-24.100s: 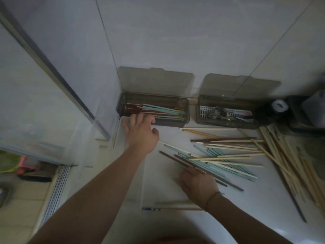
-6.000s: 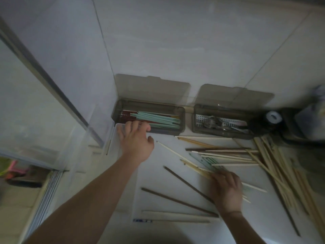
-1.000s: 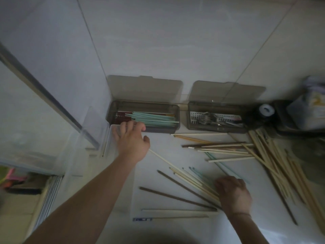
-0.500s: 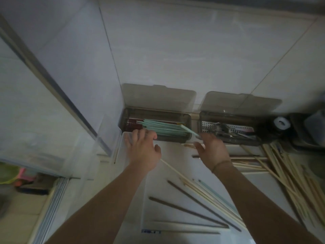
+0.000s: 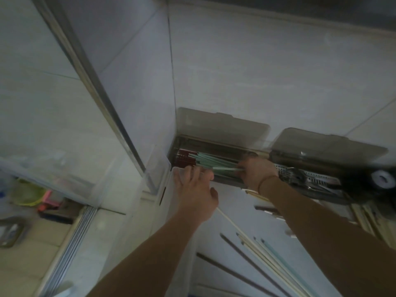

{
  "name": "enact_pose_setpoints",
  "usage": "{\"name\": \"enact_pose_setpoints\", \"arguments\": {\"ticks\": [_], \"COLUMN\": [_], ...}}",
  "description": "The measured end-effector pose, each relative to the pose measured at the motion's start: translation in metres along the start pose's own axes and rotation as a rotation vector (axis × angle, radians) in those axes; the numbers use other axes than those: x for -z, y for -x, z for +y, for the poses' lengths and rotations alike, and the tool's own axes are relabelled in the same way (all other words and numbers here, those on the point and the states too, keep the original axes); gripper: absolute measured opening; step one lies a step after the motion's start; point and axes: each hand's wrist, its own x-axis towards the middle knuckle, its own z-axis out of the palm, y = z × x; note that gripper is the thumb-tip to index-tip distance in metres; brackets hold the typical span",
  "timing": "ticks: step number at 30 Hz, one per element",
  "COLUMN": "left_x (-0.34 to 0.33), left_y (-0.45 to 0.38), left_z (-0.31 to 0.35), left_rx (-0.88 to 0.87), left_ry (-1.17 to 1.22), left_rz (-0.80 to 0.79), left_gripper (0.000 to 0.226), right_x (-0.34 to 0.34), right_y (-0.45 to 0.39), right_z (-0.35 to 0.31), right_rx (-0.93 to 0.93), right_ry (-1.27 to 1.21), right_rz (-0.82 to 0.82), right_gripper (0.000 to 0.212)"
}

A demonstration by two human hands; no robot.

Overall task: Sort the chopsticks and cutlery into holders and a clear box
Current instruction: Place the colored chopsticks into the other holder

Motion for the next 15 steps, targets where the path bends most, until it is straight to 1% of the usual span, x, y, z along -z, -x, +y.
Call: {"name": "enact_pose_setpoints", "arguments": {"ticks": [3,7,10,12,15], "left_x": [-0.004,-0.006,-0.006,-0.005,-0.004], "left_y": [0.0,-0.001,-0.001,-0.001,-0.001], "left_z": [0.0,-0.001,-0.001,-0.001,0.0], "left_rx": [0.007,0.013,0.011,0.017,0.021], "left_ry": [0.005,-0.015,-0.013,-0.015,-0.017], "left_rz": [0.025,0.014,0.008,0.02,0.016], "left_gripper": [0.032,0.034,0.035,0.035,0.035], "right_x": [0.004,-0.002,-0.007,-0.008,-0.012], "right_y": [-0.007,-0.016,-0.017,-0.017,-0.023], "right_z": [0.001,-0.008,-0.01,-0.01,-0.011], "right_rx": [-0.023,0.026,0.026,0.029,0.071], "right_ry": [-0.094,-0.092,-0.07,-0.08,-0.202], "right_rz": [0.023,0.017,-0.023,0.0,0.055], "right_gripper": [0.027,0.028,0.025,0.025,0.023]}}
